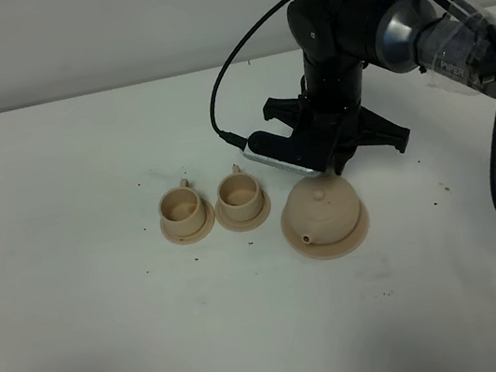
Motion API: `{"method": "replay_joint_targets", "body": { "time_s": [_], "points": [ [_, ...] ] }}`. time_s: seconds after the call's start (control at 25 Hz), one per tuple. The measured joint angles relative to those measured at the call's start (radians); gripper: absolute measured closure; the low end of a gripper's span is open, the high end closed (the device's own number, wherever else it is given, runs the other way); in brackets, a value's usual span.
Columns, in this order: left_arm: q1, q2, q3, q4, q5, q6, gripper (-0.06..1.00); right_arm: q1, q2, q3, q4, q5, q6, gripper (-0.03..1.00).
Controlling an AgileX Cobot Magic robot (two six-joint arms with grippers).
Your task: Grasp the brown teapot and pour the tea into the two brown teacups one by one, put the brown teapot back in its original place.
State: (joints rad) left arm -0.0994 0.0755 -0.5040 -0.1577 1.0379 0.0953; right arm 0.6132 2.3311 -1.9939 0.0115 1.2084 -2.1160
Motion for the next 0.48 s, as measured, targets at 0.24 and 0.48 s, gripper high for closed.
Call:
{"method": "replay_joint_targets", "body": {
  "time_s": [0.24,0.48],
  "points": [
    [0.0,0.0,0.0,0.0,0.0,0.001,0.82,0.0,-0.006,0.0,0.014,-0.001,0.001,0.86],
    [0.0,0.0,0.0,0.0,0.0,0.001,0.82,0.0,-0.006,0.0,0.021,-0.001,0.001,0.86]
  ]
}}
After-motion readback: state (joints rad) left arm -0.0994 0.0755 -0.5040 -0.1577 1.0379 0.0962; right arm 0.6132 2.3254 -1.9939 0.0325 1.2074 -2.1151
